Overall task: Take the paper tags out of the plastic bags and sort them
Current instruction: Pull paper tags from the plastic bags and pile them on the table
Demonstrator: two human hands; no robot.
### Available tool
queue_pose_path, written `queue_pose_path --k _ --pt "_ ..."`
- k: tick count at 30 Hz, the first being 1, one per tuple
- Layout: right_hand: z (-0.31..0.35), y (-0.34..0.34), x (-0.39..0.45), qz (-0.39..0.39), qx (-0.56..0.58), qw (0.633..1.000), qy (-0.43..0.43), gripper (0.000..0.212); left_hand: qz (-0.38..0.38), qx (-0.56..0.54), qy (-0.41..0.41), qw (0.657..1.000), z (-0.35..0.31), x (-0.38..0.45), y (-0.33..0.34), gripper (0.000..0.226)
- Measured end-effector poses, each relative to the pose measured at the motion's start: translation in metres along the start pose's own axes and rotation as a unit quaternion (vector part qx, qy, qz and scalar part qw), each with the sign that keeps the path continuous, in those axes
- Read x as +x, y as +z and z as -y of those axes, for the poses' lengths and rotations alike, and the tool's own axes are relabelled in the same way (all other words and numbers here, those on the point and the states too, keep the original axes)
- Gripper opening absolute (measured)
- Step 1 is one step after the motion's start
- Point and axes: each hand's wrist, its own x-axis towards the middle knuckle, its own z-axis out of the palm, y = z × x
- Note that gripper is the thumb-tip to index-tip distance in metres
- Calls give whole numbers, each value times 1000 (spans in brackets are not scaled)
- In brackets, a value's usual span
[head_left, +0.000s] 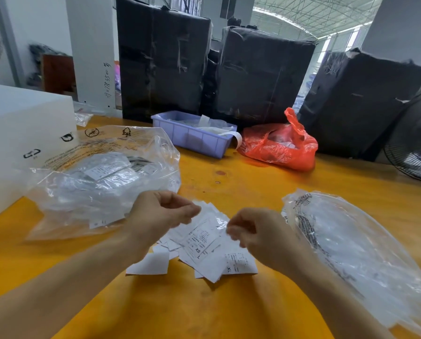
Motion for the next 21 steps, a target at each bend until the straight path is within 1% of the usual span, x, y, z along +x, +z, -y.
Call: queue_pose_path --k 2,4,6,9,11,13,15,16,18,21 --pt "-1 8 -1 36 -28 999 4 15 -10 -22 -8 1000 -1 1 -2 26" --pt "-1 17 -1 40 -44 998 6 27 -11 -40 -12 999 -1 2 -2 32" --pt "-4 26 0 28 -66 997 8 34 -15 -47 -12 999 1 4 -3 28" --pt "-5 35 6 -34 -96 995 9 38 -35 -48 -8 998 4 7 -4 17" --pt "-2 41 11 -55 -86 995 17 49 -49 -49 -7 998 5 9 -5 16" --pt "1 50 15 -32 -118 992 26 66 -57 -53 -7 997 6 10 -7 17" --pt "3 57 15 0 -150 988 42 73 -62 -62 -9 996 6 12 -8 17" --pt "3 57 15 8 -129 990 55 72 -64 -67 -11 996 6 13 -9 17" --pt "0 52 16 22 -41 995 83 66 -68 -70 -16 995 7 14 -10 17" --pt "-4 37 15 52 51 989 127 61 -60 -62 -30 996 10 13 -10 18"
